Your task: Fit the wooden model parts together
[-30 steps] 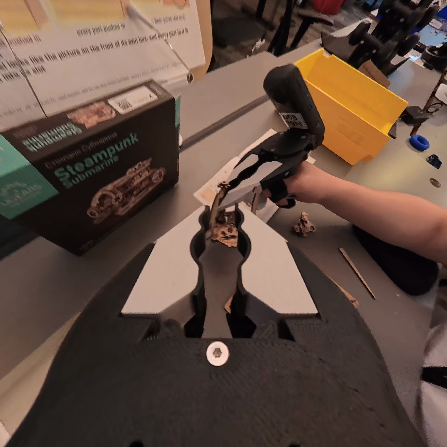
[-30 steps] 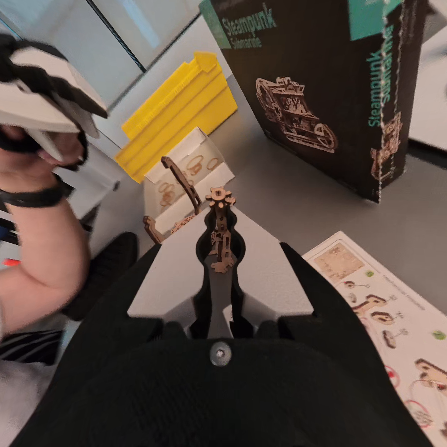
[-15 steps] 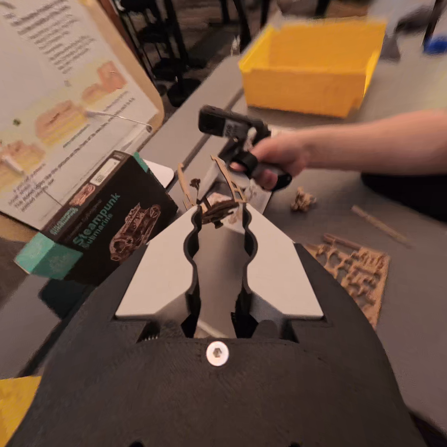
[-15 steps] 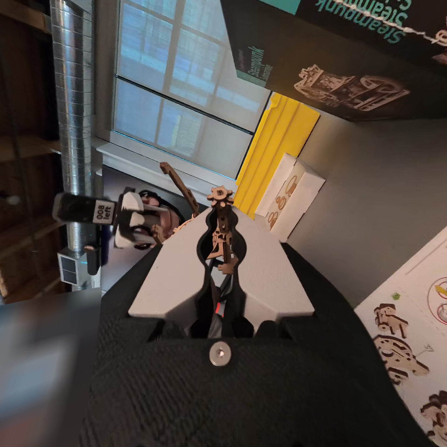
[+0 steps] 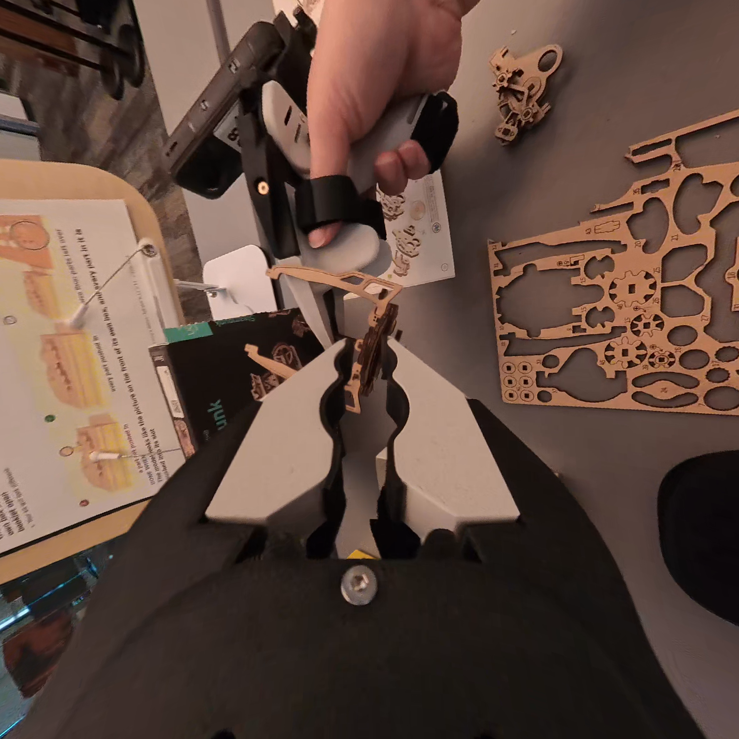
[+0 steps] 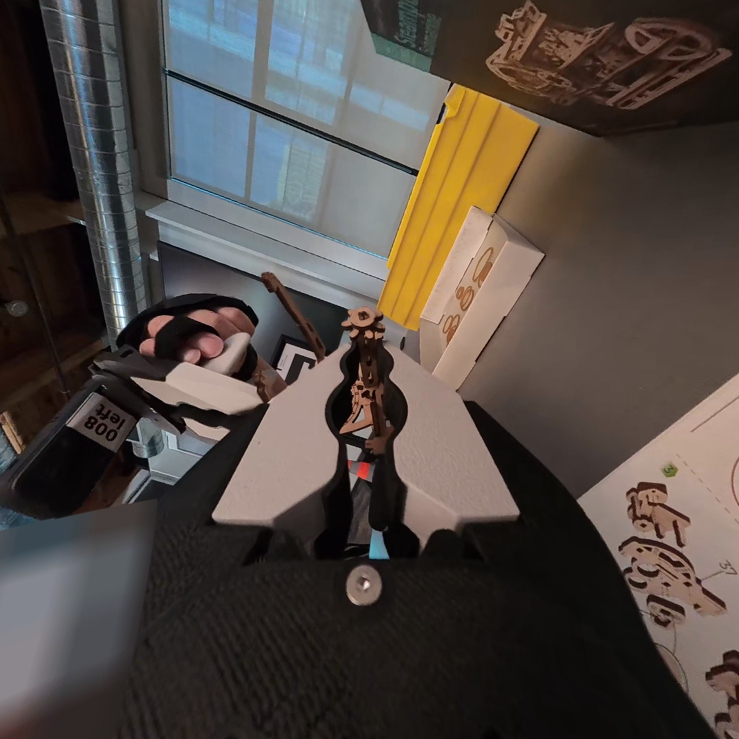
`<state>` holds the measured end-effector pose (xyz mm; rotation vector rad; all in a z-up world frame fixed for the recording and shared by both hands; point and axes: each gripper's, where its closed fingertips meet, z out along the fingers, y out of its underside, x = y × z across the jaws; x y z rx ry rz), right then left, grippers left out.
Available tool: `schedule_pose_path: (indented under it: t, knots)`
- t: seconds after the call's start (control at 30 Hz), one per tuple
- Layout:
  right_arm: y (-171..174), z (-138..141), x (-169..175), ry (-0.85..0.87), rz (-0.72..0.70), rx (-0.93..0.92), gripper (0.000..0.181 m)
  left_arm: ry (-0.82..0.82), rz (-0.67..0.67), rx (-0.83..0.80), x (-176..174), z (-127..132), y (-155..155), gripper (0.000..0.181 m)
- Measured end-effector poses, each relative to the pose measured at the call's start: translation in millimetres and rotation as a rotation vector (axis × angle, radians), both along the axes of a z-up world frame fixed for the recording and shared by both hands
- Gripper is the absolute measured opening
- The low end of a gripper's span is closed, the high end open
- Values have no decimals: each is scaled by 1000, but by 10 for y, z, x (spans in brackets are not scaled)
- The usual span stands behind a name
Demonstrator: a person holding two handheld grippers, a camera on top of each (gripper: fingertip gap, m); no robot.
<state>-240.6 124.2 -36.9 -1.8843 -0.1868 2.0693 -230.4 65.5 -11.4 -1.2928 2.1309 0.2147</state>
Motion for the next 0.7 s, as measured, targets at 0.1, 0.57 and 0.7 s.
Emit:
schedule_pose_path:
  t: [0.1, 0.57, 0.7]
  knots:
    - [-7, -12, 0, -11, 3, 1, 7, 47, -3, -27, -36, -94, 13, 4]
    - [80, -316, 44, -290, -10, 199, 39, 50, -11, -232, -143, -311, 31, 1]
    - [-8, -395, 49, -329, 70, 210, 41, 59, 5, -264, -204, -422, 99, 1]
